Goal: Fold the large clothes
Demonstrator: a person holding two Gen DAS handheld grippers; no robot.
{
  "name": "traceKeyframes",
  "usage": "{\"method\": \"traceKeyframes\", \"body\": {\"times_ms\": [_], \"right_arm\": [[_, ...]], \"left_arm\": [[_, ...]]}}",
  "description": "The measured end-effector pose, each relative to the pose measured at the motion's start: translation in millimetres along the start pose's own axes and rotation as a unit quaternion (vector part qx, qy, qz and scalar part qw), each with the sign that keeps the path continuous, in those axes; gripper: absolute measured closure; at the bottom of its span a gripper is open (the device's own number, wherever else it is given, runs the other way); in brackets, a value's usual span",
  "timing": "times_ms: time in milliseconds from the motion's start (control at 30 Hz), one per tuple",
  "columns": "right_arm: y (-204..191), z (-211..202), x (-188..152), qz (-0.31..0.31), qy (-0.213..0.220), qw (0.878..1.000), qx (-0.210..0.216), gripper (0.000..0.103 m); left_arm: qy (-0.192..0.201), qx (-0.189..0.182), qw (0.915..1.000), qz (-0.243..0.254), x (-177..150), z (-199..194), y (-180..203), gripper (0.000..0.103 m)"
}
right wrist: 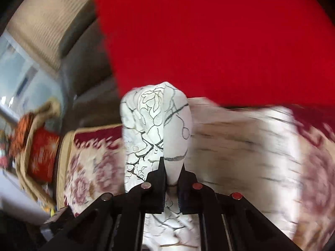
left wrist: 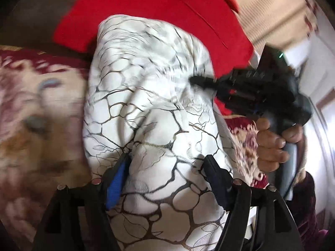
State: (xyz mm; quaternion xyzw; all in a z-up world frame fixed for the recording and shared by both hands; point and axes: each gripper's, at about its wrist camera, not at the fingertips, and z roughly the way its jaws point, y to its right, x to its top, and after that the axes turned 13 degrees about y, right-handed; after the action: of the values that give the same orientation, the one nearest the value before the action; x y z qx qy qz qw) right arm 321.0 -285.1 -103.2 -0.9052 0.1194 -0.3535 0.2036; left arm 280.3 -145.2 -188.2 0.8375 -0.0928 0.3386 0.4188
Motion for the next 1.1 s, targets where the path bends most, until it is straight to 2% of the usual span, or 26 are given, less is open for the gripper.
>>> {"method": "traceKeyframes", "body": {"times_ms": [133,200,267,333,367,433,467,567,633,700,833,900,1033,1100], "right_arm": [[91,-23,-16,0.104,0.014,0.994,-0.007,0.095],[117,-26,-29,0.131,0.021,0.991,0.000,0.095],[129,-25,-37,0.143,0.030,0.989,0.009,0.095],[133,-19,-42,0.150,0.035,0.988,0.009,0.095],[135,-17,-43,0.150,0.038,0.988,0.008,0.095],[136,-14,-48,0.156,0.043,0.987,0.016,0.095],[139,-13,-49,0.162,0.045,0.986,0.023,0.095],[146,-8,-55,0.161,0.052,0.985,0.022,0.096],[142,2,-57,0.155,0.054,0.986,0.014,0.097],[141,9,-52,0.149,0.053,0.987,0.005,0.097],[138,23,-39,0.133,0.039,0.990,0.001,0.097],[129,21,-33,0.119,0.029,0.992,-0.004,0.096],[114,-14,-24,0.137,0.049,0.989,0.002,0.079],[106,-46,-29,0.140,0.062,0.988,0.015,0.057]], "left_arm": [[-0.017,-0.015,0.9995,0.024,-8,18,33,0.029],[-0.021,-0.016,0.9991,0.032,-8,16,40,0.028],[-0.024,-0.033,0.9990,0.017,4,17,28,0.028],[-0.021,-0.070,0.9973,-0.011,18,-7,17,0.028],[-0.009,-0.072,0.9973,-0.013,22,-21,14,0.027],[0.038,-0.027,0.9989,0.003,35,-56,8,0.027],[0.045,-0.006,0.9990,0.001,36,-63,0,0.026],[0.002,0.047,0.9988,-0.011,24,-51,-20,0.028],[-0.026,0.052,0.9980,0.024,7,-37,-9,0.028],[-0.006,0.058,0.9962,0.065,2,-41,11,0.029],[-0.004,0.052,0.9976,0.046,-3,-40,15,0.029],[-0.007,0.062,0.9959,0.065,-11,-44,23,0.029],[-0.020,0.086,0.9928,0.081,-19,-38,28,0.029],[-0.019,0.091,0.9924,0.081,-21,-40,31,0.029]]}}
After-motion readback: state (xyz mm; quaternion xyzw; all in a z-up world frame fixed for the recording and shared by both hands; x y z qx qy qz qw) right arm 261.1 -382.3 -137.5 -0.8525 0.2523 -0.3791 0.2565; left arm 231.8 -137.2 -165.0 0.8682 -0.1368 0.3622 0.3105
